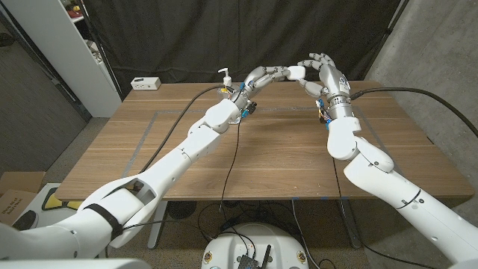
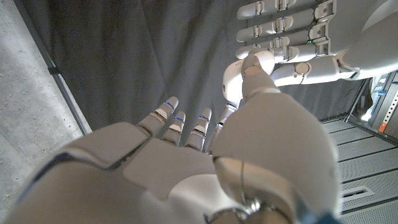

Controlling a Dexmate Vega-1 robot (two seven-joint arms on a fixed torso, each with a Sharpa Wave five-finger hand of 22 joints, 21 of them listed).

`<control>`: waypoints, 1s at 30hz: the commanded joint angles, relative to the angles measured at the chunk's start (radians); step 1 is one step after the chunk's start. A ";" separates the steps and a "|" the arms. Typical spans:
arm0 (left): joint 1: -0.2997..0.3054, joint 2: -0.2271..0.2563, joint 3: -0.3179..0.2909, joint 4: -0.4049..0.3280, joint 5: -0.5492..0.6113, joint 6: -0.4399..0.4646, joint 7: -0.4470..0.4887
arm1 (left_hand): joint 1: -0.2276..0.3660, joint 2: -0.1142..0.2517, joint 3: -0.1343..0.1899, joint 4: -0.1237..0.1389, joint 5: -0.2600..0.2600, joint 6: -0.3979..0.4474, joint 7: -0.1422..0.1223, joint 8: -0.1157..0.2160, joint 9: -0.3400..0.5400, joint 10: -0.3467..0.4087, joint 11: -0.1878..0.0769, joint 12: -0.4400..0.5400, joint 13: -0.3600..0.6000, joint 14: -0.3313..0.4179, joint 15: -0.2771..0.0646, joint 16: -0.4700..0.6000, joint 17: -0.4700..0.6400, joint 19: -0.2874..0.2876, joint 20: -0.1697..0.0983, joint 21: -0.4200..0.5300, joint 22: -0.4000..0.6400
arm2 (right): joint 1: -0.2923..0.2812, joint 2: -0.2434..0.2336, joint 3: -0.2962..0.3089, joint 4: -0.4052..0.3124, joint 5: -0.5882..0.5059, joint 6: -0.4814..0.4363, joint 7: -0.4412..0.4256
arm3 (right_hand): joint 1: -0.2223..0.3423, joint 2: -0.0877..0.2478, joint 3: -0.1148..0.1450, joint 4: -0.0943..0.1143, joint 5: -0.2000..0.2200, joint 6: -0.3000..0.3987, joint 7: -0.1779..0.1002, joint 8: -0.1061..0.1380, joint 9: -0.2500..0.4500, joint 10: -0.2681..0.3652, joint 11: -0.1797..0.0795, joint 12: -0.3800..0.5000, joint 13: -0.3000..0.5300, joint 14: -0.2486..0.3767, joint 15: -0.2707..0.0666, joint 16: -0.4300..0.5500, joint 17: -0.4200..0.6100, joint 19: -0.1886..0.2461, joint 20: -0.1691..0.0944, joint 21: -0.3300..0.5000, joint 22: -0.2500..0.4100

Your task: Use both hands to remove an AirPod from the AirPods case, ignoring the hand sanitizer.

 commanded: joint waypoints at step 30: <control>-0.029 -0.084 -0.011 0.209 -0.016 -0.213 -0.026 | 0.213 0.093 0.032 -0.011 -0.001 0.134 -0.062 0.067 0.072 0.095 -0.086 0.031 0.006 0.047 -0.119 0.040 0.022 0.008 -0.022 0.024 0.020 | -0.070 -0.048 0.091 -0.051 0.139 0.059 0.096 | -0.006 -0.009 -0.026 0.001 0.005 -0.009 -0.021 -0.036 0.010 -0.032 -0.003 -0.026 0.006 0.000 -0.123 -0.013 0.004 0.011 0.019 -0.003 0.000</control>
